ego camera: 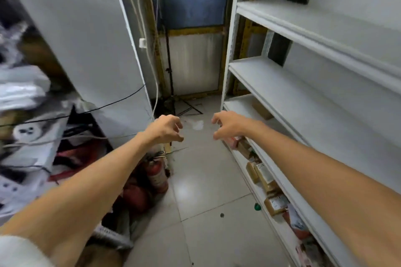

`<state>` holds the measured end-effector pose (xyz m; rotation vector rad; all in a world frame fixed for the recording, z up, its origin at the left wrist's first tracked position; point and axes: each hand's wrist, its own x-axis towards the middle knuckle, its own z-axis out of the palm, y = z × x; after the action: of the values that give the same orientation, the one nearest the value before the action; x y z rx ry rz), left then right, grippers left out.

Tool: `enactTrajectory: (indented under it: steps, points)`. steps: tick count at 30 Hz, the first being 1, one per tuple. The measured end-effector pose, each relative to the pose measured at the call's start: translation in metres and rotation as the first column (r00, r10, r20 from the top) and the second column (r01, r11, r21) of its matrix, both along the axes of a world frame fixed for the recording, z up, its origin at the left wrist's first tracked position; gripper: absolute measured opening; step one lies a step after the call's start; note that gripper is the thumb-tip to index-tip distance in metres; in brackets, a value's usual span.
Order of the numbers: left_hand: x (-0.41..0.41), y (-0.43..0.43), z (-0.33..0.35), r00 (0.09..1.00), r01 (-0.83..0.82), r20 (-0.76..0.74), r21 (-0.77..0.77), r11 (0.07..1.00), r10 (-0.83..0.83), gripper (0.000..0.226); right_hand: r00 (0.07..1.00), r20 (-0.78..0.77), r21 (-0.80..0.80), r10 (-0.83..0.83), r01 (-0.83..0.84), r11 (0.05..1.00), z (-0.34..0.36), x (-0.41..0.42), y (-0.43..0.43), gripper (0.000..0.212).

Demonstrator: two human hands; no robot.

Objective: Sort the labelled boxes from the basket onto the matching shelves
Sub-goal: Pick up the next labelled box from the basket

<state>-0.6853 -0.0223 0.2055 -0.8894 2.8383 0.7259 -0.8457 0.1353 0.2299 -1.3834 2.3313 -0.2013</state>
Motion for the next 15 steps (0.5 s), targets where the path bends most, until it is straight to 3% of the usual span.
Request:
enactTrajectory:
  steps: [4,8,15]
  points:
    - [0.053,-0.02,0.007,0.982,-0.186,-0.017,0.004,0.982,0.186,0.039,0.971,0.001,0.009,0.239,-0.239,0.971,0.001,0.036,-0.061,0.059]
    - [0.104,-0.018,0.009,0.942,-0.336,0.014,-0.021,0.942,0.336,0.039,0.885,0.004,0.016,0.466,-0.466,0.885,0.004,0.078,-0.099,0.06]
    - [0.221,0.027,0.003,0.794,-0.606,0.052,-0.02,0.795,0.606,0.037,0.577,-0.001,0.063,0.817,-0.815,0.576,0.004,0.184,-0.136,0.06]
